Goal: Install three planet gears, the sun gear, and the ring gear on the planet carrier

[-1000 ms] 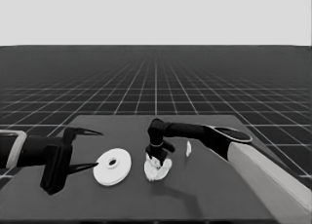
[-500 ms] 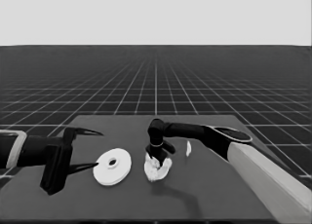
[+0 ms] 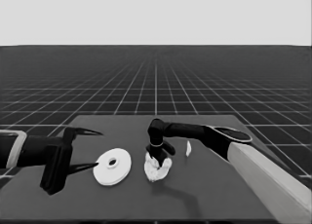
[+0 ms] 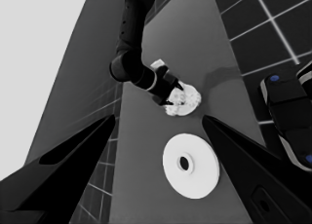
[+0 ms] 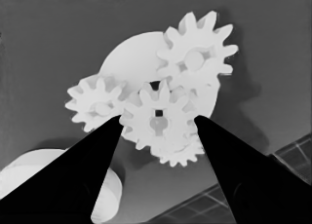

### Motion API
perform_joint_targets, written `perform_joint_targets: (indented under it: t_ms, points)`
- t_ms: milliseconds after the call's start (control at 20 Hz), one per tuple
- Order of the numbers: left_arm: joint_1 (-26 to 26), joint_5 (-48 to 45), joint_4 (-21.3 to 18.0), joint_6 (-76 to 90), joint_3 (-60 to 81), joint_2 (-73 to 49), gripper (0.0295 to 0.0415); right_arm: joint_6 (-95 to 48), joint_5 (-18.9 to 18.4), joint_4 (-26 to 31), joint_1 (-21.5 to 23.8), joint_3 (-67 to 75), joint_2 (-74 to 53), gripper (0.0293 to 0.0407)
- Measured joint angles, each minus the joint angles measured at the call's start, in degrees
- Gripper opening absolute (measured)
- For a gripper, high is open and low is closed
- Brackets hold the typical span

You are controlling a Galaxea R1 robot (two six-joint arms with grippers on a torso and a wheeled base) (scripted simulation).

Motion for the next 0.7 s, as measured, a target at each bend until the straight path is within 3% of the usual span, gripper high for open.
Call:
perform_joint_targets:
  t_ms: [700]
  points:
    - [0.00, 0.00, 0.00, 0.00, 0.00, 0.00, 0.0385, 8.40, 0.00, 0.00, 0.00, 0.00, 0.00, 0.0309]
